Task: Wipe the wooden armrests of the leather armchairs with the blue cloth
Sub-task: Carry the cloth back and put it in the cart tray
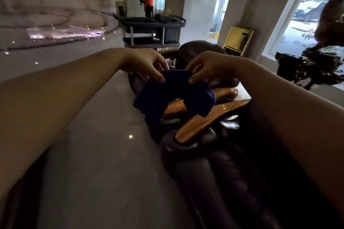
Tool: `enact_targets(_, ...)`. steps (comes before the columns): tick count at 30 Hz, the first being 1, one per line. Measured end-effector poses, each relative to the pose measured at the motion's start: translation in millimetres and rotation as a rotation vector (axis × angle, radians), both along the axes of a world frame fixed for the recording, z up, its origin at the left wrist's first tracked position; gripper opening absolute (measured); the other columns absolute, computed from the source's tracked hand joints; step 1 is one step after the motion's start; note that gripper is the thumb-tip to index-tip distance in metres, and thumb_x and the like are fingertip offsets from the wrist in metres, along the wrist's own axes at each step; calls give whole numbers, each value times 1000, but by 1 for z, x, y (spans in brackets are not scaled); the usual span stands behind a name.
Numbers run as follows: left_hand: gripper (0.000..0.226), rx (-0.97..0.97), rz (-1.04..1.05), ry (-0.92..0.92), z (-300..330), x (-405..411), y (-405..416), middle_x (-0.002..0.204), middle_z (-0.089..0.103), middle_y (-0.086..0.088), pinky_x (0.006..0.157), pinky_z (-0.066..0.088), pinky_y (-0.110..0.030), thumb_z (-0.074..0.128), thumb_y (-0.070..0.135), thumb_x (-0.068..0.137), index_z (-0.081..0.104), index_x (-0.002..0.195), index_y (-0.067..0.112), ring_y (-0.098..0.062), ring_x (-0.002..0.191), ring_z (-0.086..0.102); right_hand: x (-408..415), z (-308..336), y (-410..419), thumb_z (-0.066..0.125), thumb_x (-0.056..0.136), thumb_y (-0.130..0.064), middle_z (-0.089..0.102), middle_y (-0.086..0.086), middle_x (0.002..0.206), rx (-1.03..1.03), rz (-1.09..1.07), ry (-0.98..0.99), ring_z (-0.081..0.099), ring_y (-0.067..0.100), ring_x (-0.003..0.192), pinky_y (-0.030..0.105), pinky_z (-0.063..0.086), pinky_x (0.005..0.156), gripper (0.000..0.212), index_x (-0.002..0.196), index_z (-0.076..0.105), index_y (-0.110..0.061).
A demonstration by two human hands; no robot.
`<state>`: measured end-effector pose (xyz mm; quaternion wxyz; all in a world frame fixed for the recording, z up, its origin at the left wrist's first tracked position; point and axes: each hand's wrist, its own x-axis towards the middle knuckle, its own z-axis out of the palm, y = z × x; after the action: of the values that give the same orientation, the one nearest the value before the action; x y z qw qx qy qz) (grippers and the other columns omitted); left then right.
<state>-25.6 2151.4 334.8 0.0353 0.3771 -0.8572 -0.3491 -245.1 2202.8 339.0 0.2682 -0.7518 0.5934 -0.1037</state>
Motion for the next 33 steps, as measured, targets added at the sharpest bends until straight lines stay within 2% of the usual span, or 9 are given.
enact_targets(3,23,11,57,-21,-11,34,-39,96,66,5,60,54,-16,66,16,80,61,97,30,-3,82,66,29,-11,-55,70,77,-14,64,1,92,48,84,-25,64,18,85,25,54,64,29,105,62,-20)
enact_targets(6,22,27,139,-33,-21,62,-85,95,65,7,57,52,-14,65,15,80,60,91,34,0,79,66,55,-24,-117,71,77,-13,63,-5,87,66,145,-60,64,13,78,20,54,53,22,88,61,-29)
enact_targets(9,22,38,233,-19,-26,84,-131,89,66,9,54,51,-12,66,13,80,61,85,33,5,72,66,77,-35,-181,71,77,-14,60,-6,89,88,182,-94,63,12,75,17,53,48,23,87,61,-32)
enact_targets(11,21,38,283,-29,-31,97,-164,87,67,11,58,51,-14,67,13,80,62,86,32,5,71,66,91,-41,-224,72,76,-16,60,-6,92,100,221,-81,63,14,79,16,52,47,25,95,62,-29)
enact_targets(14,22,20,363,-29,-43,116,-213,87,66,7,63,50,-18,68,12,79,63,98,21,-3,75,64,111,-47,-286,72,76,-16,62,-4,92,106,284,-62,63,12,79,14,50,46,30,104,63,-26)
enact_targets(19,32,58,426,13,-53,157,-291,95,68,0,68,52,-22,68,12,78,61,109,13,-12,86,64,158,-48,-384,73,75,-13,66,-3,91,138,349,-61,65,10,78,17,52,49,23,83,64,-33)
enact_targets(26,32,105,420,43,-68,239,-429,100,68,-2,70,55,-20,63,6,82,60,113,13,-9,89,66,236,-68,-530,72,76,-13,63,-8,86,134,409,-53,64,6,73,16,51,49,26,78,62,-37)
enact_targets(33,31,138,380,0,-56,314,-585,99,68,4,69,55,-20,63,6,82,60,109,21,-7,88,67,307,-60,-671,69,77,-12,62,-6,92,158,391,-71,63,10,80,16,52,51,25,86,61,-34)
